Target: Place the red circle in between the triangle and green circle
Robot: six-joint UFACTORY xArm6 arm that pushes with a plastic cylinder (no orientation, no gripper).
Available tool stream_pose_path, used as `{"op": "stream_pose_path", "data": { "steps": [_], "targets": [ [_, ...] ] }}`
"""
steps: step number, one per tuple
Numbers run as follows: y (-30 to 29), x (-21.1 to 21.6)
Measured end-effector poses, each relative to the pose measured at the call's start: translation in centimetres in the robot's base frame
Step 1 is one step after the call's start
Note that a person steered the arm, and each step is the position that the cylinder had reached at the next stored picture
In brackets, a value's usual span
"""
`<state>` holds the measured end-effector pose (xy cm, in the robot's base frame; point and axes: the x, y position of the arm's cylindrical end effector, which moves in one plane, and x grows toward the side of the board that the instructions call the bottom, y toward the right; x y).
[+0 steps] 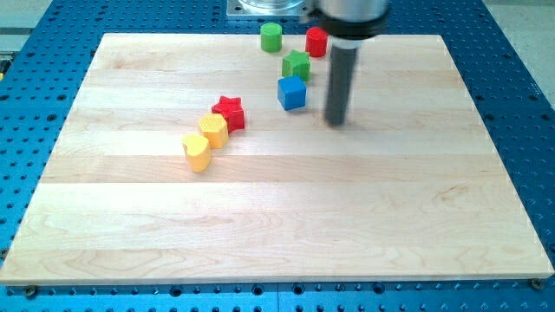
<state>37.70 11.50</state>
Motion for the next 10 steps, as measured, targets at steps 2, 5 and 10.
{"op": "stream_pose_path", "data": {
  "steps": [2,5,10],
  "targets": [
    [8.7,-11.6],
    [16.3,-5.7],
    [14.2,-16.3]
  ]
}}
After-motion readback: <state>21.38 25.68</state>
